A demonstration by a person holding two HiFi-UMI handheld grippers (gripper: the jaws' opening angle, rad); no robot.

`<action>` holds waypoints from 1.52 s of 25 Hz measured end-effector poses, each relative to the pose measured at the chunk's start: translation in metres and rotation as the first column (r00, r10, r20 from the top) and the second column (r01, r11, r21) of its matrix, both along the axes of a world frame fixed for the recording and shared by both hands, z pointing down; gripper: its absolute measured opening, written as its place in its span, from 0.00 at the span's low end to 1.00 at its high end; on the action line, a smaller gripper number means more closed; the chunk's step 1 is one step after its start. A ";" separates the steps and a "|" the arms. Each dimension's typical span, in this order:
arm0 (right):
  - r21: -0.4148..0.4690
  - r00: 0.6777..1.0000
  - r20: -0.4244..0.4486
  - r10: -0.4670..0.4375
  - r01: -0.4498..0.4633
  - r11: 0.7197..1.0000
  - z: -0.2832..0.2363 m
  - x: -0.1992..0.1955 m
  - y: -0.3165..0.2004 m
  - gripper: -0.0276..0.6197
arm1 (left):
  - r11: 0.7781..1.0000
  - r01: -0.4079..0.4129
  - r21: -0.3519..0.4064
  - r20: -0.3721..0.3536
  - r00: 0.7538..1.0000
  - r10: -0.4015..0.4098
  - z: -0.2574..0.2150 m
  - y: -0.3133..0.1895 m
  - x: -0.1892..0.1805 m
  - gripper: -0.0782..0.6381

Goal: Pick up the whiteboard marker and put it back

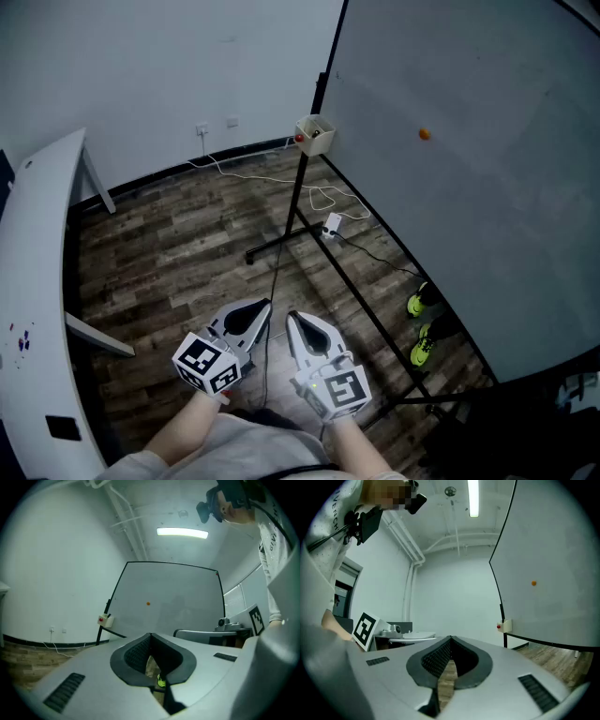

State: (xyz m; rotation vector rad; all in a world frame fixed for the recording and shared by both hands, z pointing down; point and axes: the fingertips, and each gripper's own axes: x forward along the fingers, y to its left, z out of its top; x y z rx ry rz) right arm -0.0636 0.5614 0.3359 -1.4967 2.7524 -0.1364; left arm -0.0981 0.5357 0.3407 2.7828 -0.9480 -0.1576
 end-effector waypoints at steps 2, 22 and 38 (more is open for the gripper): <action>-0.013 1.000 -0.002 0.016 -0.016 1.000 -0.001 0.007 0.002 0.07 | 1.000 0.005 -0.003 0.005 1.000 -0.005 -0.001 0.004 0.006 0.13; -0.008 0.999 0.003 0.034 -0.034 0.999 0.008 0.041 -0.050 0.07 | 1.000 -0.014 -0.021 0.010 1.000 0.014 0.014 -0.047 0.046 0.13; -0.008 0.996 0.026 0.091 -0.090 0.996 0.005 0.047 -0.227 0.07 | 0.996 -0.082 -0.019 -0.015 0.997 0.082 0.010 -0.231 0.059 0.13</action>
